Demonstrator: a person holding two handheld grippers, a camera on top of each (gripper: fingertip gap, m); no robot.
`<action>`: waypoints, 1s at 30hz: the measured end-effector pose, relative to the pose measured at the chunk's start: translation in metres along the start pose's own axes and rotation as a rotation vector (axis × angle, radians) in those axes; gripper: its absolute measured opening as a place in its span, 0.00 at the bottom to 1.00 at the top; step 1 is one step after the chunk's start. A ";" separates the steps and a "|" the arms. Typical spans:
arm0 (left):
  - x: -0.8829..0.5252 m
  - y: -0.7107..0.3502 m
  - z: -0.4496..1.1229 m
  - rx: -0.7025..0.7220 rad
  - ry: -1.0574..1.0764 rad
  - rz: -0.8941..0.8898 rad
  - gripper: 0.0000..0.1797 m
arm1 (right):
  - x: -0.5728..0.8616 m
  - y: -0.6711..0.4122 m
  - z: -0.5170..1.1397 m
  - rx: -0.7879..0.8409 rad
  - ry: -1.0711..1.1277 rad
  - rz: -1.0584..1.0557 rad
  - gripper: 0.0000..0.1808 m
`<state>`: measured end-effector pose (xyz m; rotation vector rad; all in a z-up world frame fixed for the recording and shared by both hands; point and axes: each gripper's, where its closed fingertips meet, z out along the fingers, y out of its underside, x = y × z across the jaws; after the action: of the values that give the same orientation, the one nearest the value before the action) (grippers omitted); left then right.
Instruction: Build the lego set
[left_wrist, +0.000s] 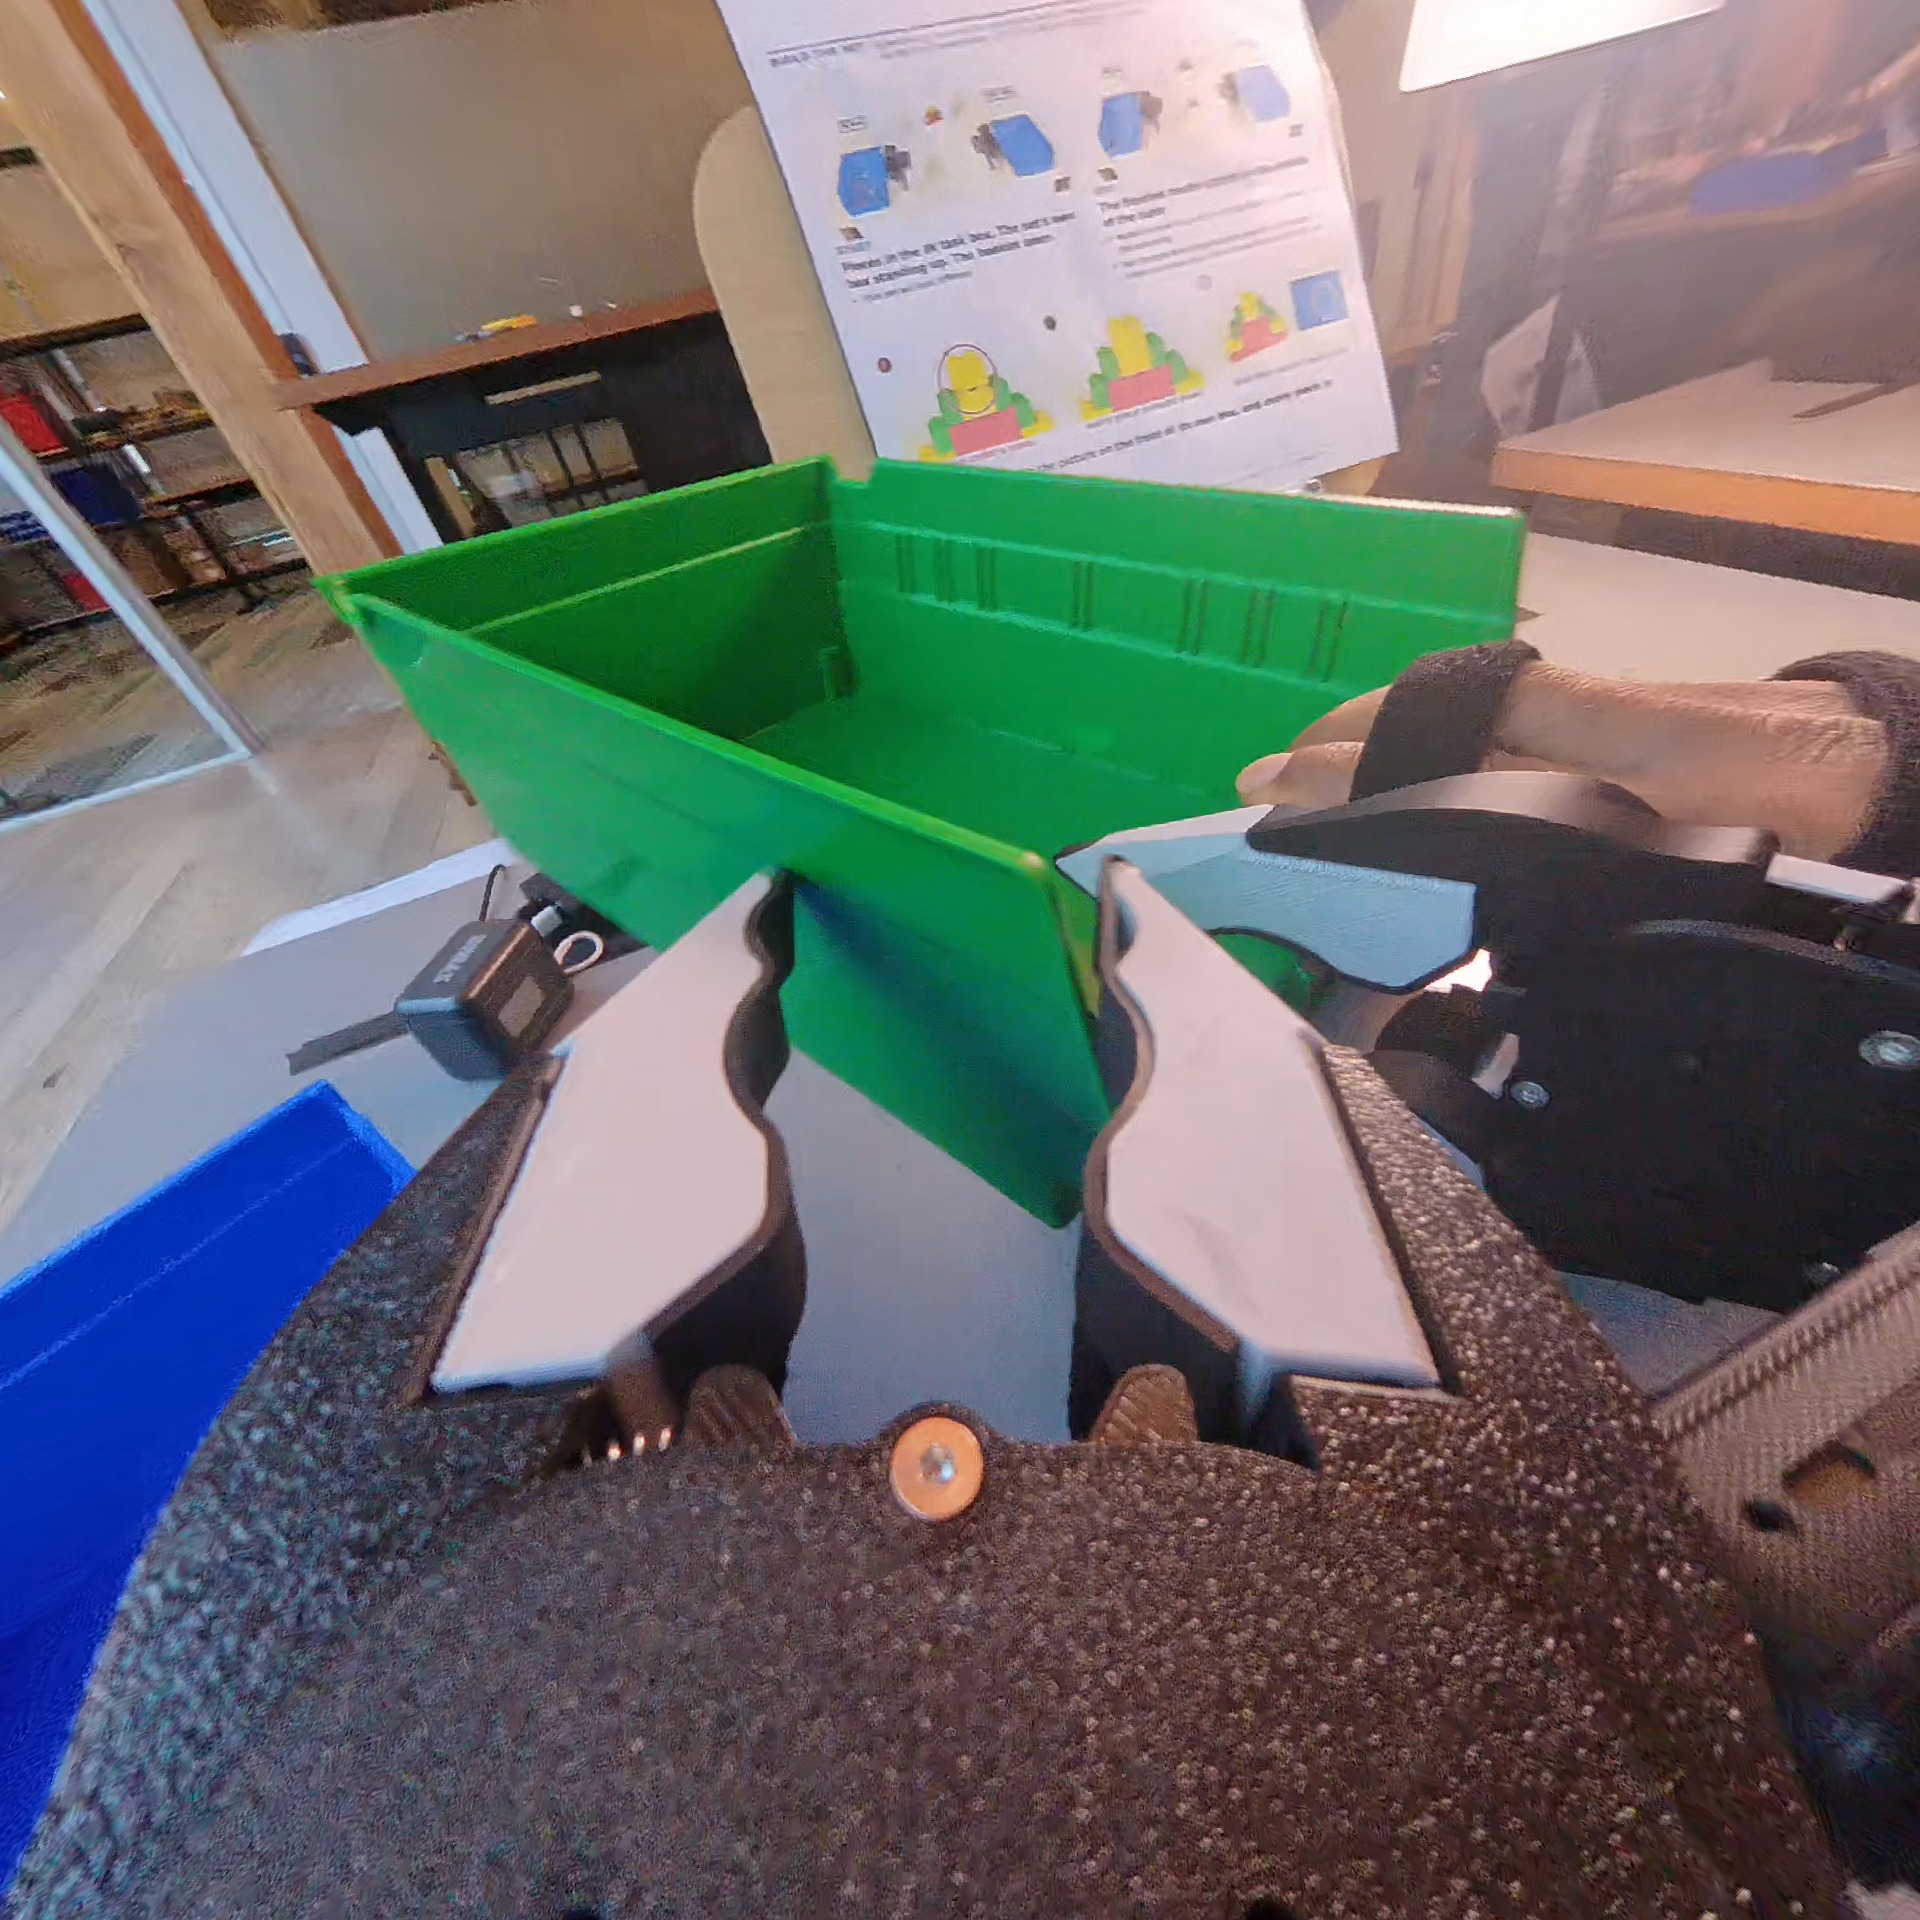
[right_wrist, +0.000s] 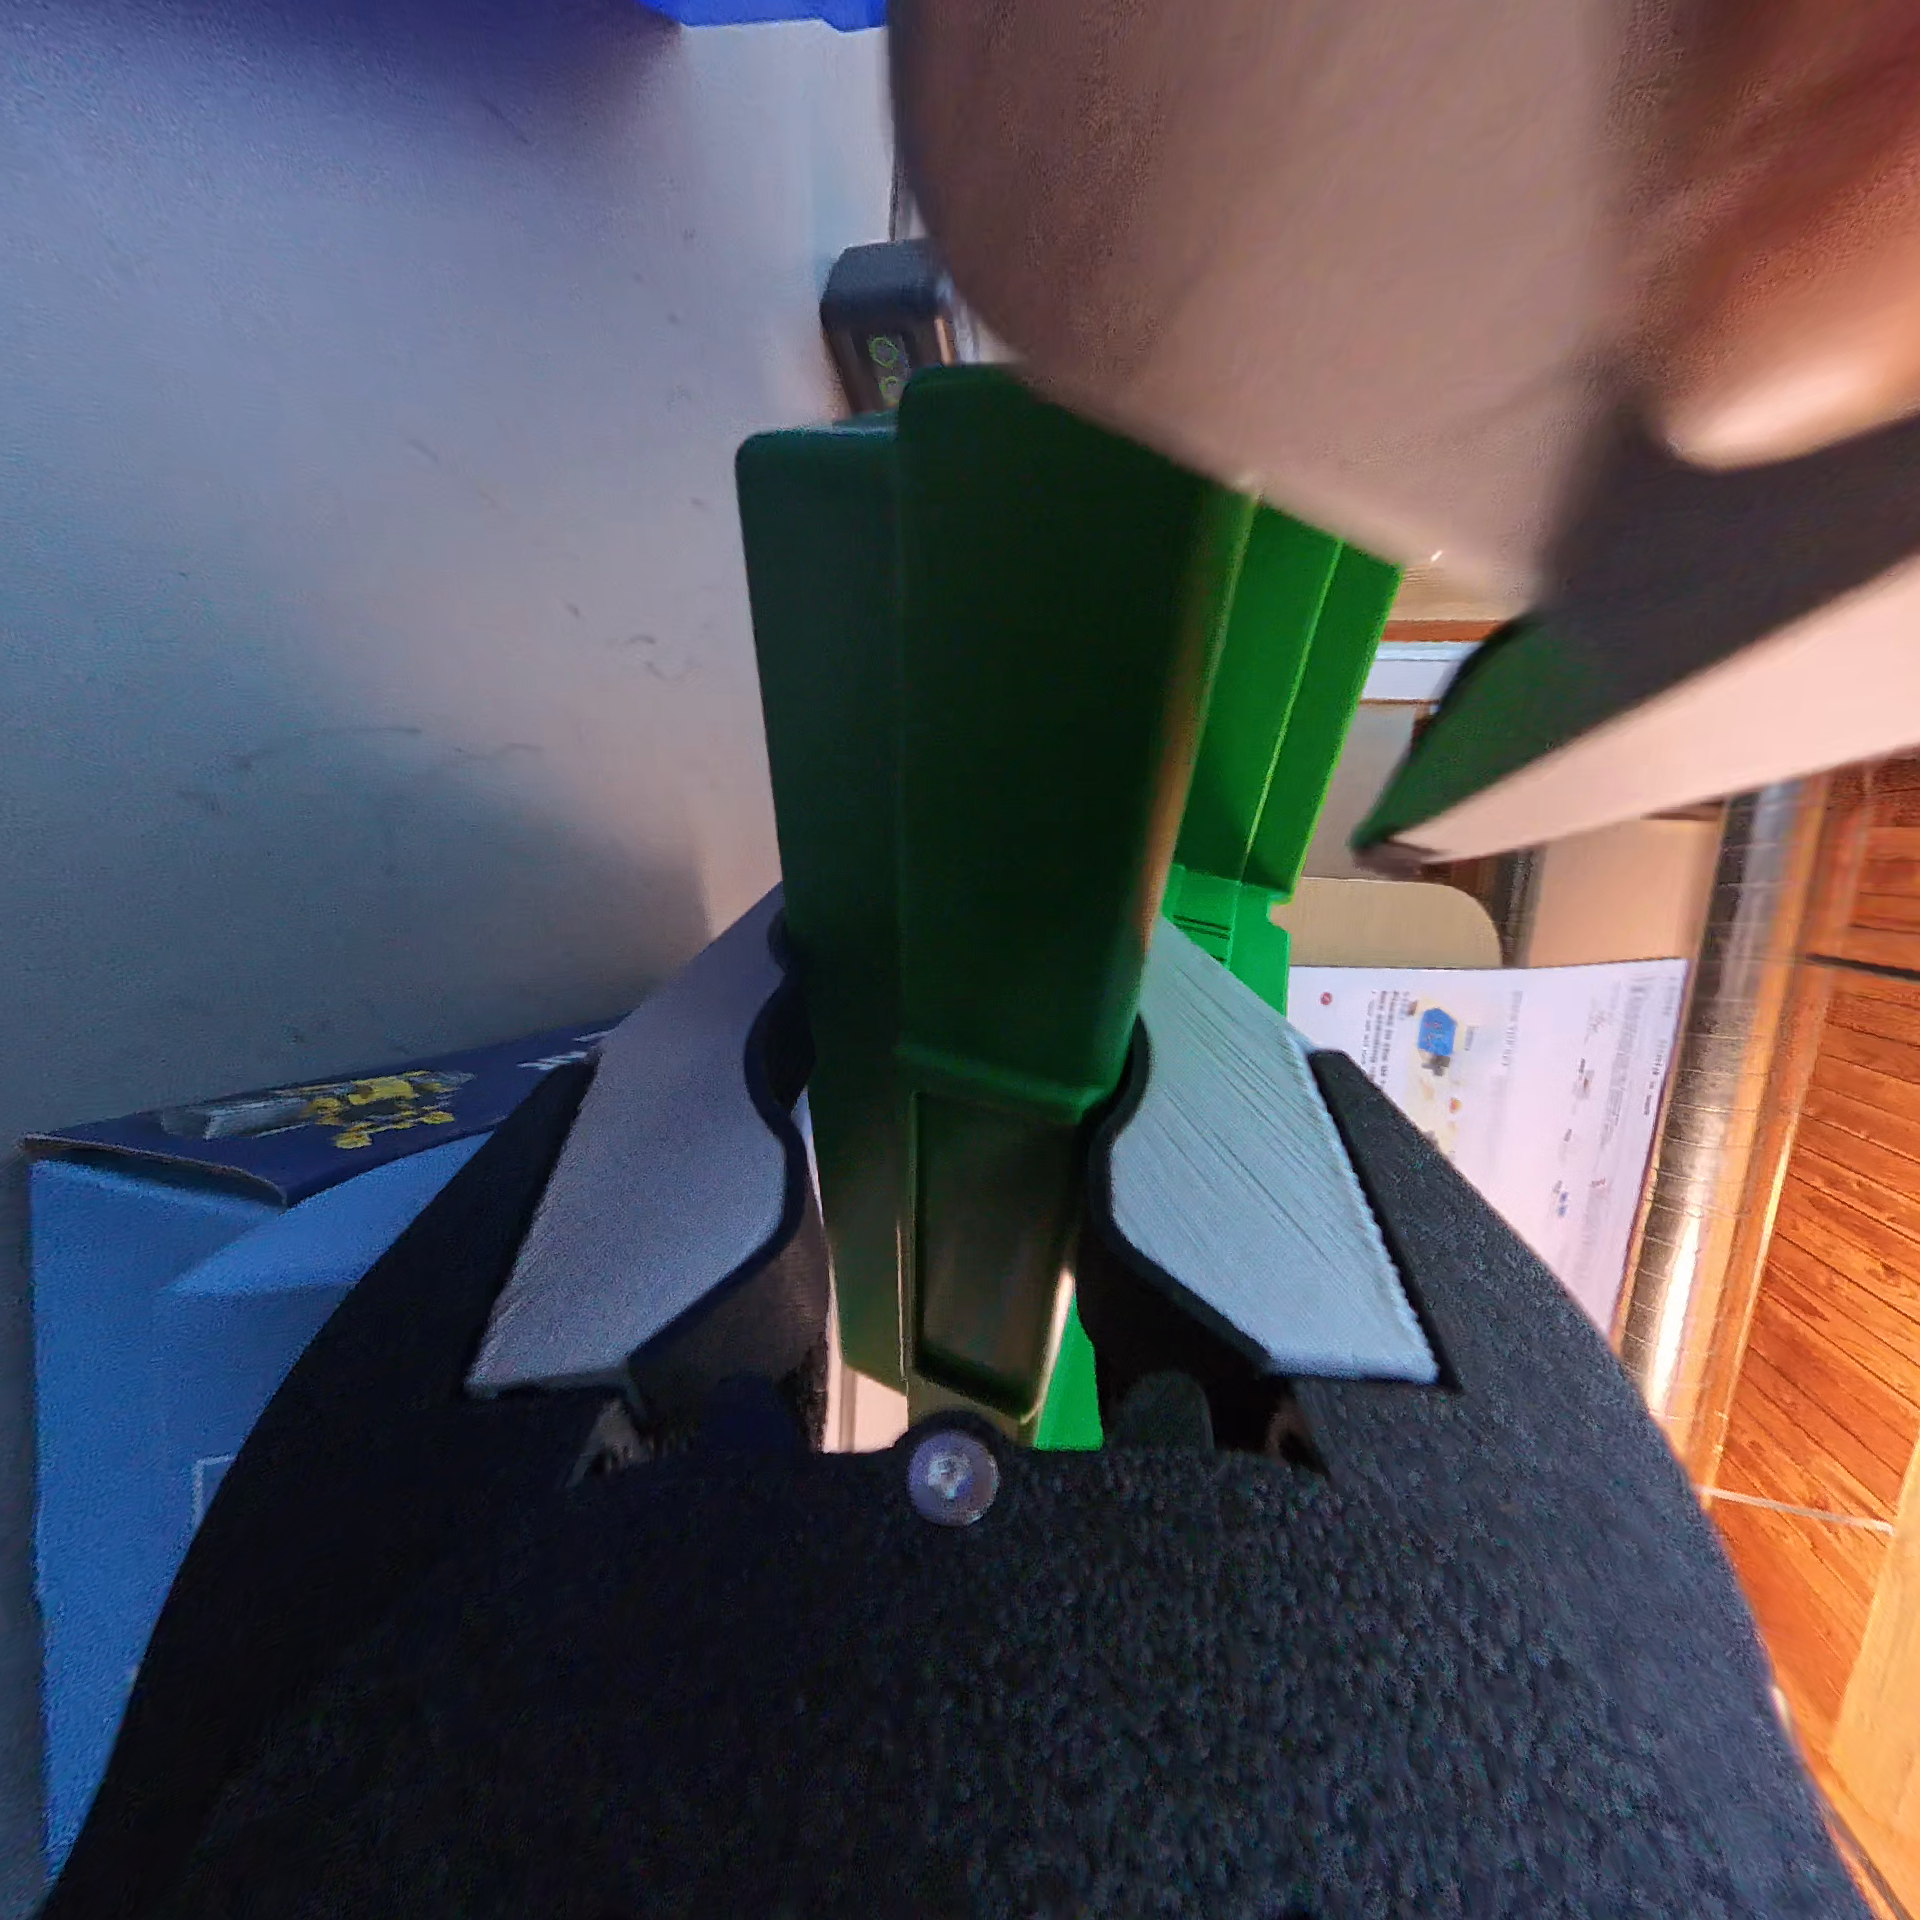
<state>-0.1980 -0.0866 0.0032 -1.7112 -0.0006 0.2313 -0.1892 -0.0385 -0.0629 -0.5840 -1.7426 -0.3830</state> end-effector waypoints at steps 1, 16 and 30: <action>-0.003 0.001 0.005 0.002 -0.029 0.007 0.27 | 0.002 0.003 0.002 -0.014 0.015 -0.022 0.28; -0.089 -0.013 -0.013 -0.039 -0.399 0.123 0.00 | 0.010 -0.060 -0.085 0.447 0.014 0.254 0.35; -0.196 -0.062 -0.068 0.143 -0.504 -0.052 0.00 | 0.036 0.231 -0.117 0.174 0.027 0.980 0.32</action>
<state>-0.3711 -0.1698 0.1030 -1.4704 -0.3913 0.6038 0.0304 0.0937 -0.0103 -1.1948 -1.2523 0.4414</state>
